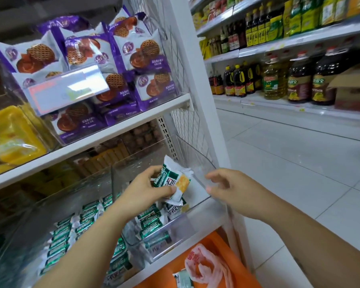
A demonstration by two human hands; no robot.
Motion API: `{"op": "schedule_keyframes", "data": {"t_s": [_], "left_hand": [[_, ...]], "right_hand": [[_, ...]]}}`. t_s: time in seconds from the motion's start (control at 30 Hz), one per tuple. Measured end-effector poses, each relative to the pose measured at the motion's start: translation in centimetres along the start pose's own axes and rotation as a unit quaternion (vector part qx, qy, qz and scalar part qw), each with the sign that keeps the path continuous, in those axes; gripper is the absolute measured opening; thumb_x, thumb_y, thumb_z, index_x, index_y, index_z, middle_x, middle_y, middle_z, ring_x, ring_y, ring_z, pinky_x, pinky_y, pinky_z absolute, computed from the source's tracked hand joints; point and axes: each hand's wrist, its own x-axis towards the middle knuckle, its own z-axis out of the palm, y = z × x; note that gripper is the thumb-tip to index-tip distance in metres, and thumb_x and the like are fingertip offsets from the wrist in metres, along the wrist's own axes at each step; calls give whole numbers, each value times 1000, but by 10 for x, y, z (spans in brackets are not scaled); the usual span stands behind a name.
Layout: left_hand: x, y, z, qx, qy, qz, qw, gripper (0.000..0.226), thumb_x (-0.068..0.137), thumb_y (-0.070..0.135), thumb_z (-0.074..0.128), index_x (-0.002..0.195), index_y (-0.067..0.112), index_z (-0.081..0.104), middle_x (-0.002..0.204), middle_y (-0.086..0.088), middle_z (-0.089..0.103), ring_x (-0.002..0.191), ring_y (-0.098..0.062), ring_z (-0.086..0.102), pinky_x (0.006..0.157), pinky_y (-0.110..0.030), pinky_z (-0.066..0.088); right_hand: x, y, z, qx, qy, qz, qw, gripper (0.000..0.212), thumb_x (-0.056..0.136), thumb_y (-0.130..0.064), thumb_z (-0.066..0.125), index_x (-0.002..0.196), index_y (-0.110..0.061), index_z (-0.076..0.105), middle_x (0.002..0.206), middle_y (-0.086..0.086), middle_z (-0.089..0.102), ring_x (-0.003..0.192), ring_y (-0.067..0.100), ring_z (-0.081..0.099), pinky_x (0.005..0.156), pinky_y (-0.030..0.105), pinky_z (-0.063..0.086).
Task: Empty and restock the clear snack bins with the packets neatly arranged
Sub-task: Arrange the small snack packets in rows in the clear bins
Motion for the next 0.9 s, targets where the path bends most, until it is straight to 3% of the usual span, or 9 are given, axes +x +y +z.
{"op": "schedule_keyframes", "data": {"t_s": [0.07,0.1,0.17,0.2,0.3,0.37,0.53,0.7,0.9], "left_hand": [[11,-15,15,25,20,-22,999,61,71,30,81,124,21,52,117,3,59,90,-18,68,91,-40,52],[16,-20,22,49,16,-29,998,65,71,33,80,127,21,49,119,7,55,93,-12,64,90,-29,50],[22,-25,32,94,-10,-34,995,64,79,28,76,132,22,42,117,12,49,90,1,54,76,-8,42],[26,-27,34,109,-32,-40,993,67,81,26,74,137,21,39,120,11,48,93,2,52,76,-7,39],[35,-36,34,175,-123,-55,975,70,81,28,74,141,19,38,134,5,45,114,-8,48,94,-19,38],[39,-44,33,269,-155,-33,950,66,81,31,73,139,20,43,138,3,49,118,-12,49,100,-22,39],[43,-56,38,472,-122,44,872,58,86,40,63,139,30,43,130,0,44,123,-21,43,101,-31,35],[46,-59,38,484,-122,60,864,52,85,36,62,134,31,46,132,1,49,122,-22,46,100,-35,39],[43,-53,34,482,-89,74,868,39,83,52,61,115,31,55,110,8,59,99,-16,53,77,-28,35]], "right_hand": [[2,7,4,-76,-18,-4,997,39,95,-23,54,134,-26,50,140,-7,48,125,5,45,93,12,29],[2,9,6,-104,-23,-11,994,40,96,-21,52,136,-25,48,142,-7,46,128,6,42,94,11,27],[2,12,10,-143,-28,-27,989,42,97,-19,49,138,-24,46,143,-8,45,130,8,41,99,12,25],[2,12,11,-151,-30,-29,988,42,96,-20,50,138,-25,46,143,-8,46,130,9,41,102,15,27],[0,14,10,-156,-52,-21,986,42,94,-26,54,136,-27,48,141,-6,47,128,10,44,103,21,33],[-1,16,7,-170,-72,-41,982,42,93,-27,56,135,-27,49,141,-8,47,129,7,41,101,15,29],[-1,18,7,-180,-75,-72,978,41,93,-26,57,133,-25,51,138,-9,48,127,4,38,93,9,24],[0,18,9,-188,-71,-79,976,41,91,-28,60,132,-25,53,135,-8,51,125,5,40,95,12,27],[1,20,13,-181,-65,-74,978,41,90,-28,60,130,-27,53,135,-9,49,129,8,34,104,21,28]]}}
